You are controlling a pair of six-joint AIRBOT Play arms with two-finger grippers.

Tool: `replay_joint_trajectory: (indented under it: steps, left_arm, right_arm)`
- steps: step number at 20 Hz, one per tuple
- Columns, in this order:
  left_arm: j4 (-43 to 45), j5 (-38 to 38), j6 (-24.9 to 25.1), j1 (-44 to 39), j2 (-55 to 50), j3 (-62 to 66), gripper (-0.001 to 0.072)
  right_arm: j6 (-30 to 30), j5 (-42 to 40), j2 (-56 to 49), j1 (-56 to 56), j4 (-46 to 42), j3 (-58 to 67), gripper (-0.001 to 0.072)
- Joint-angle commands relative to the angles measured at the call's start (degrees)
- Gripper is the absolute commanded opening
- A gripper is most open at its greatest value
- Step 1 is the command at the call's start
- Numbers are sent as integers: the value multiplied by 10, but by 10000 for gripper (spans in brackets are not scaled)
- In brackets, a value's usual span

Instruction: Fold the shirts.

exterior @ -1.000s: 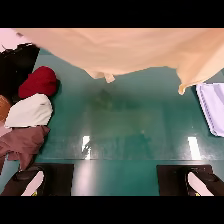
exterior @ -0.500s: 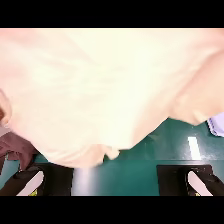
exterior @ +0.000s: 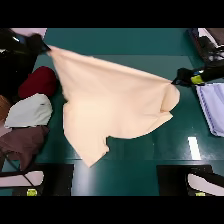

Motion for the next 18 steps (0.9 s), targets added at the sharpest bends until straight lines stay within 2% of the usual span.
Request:
replay_joint_trajectory:
  steps: [1,2,3,4,5,6,8,10,13,18]
  left_arm:
    - [-3,52,4,0,-89,-33,27]
    - [-3,62,3,0,-95,-33,28]
    - [-2,67,4,0,-96,-33,87]
    - [-2,67,2,0,-94,-32,434]
    - [0,55,-4,3,-94,-29,563]
    - [2,25,-7,7,-92,-22,469]
    - [33,-27,-7,12,-74,-26,461]
    - [100,-58,-15,12,-31,-69,461]
    - [136,-47,-22,12,70,-228,461]
    - [89,4,-33,12,210,-523,461]
  right_arm:
    - [2,-46,-110,-12,-2,41,13]
    - [2,-45,-131,-18,-2,66,13]
    - [2,-41,-150,-22,-2,91,15]
    - [1,-30,-164,-25,-1,114,70]
    - [1,-14,-177,-25,-2,137,272]
    - [-5,3,-182,-24,-2,156,304]
    - [-26,26,-171,-24,-2,163,304]
    - [-43,43,-139,-23,-3,137,304]
    - [-50,40,-67,-36,-3,46,304]
    - [-50,6,49,-56,-2,-93,304]
